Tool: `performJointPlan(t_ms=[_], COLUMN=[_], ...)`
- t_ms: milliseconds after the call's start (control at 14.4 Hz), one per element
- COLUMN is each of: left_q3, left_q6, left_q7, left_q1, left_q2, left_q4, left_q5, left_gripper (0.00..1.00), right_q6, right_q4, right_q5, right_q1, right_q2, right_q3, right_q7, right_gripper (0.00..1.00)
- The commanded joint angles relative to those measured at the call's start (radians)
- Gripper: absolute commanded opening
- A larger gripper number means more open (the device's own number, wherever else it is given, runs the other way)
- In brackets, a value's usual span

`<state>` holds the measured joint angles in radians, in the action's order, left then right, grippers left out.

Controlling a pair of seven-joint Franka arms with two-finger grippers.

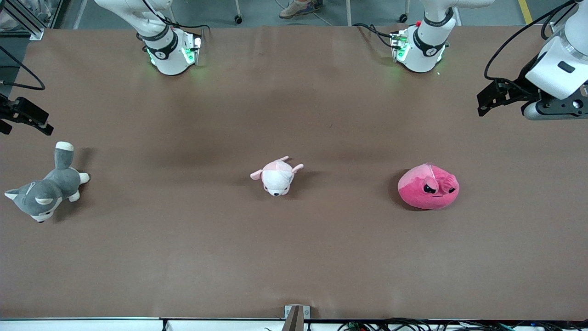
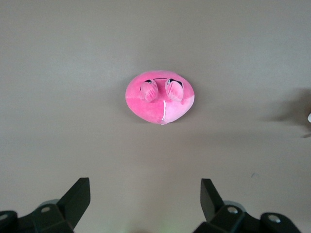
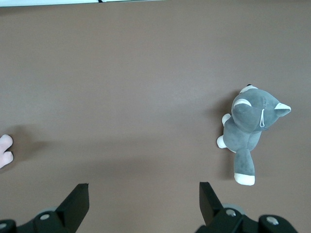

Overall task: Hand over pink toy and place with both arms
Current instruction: 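Reach the left gripper toward the large pink plush toy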

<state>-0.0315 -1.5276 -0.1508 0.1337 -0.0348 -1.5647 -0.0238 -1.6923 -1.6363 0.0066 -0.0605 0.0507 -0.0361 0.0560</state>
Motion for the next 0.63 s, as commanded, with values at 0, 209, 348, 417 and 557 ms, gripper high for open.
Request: performJointPlan(t_ms=[0,209,348,417,557], left_q3=[0.001,0.001,0.008,0.022,0.024], left_q6=[0.021,0.020,0.008,-0.011,-0.084], left_q7=[0.024,0.022,0.028,0.028,0.030], left_q1=[-0.011,-0.022,-0.026,-0.037,-0.068], left_q2=[0.004,0.012,0.062,0.087,0.140], left_q4=[0.026,0.034,0.034,0.034,0.031], left_q5=[-0.018,-0.019,-0.019,-0.013,-0.013], left_gripper=[1.00,1.00,1.00,1.00,1.00], right_q6=[-0.006,-0.006,-0.009,-0.009,-0.009], right_q4=[-0.016,-0.017,-0.016,-0.014,-0.014], right_q5=[-0.004,-0.004,-0.004,-0.002,0.000], right_q1=[0.001,0.001,0.002,0.001,-0.001], right_q2=[0.012,0.011,0.009,0.009,0.009], right_q3=[-0.002,-0.004,-0.002,-0.002,-0.004], right_q7=[0.013,0.013,0.011,0.007,0.007], right_gripper=[1.00,1.00,1.00,1.00,1.00])
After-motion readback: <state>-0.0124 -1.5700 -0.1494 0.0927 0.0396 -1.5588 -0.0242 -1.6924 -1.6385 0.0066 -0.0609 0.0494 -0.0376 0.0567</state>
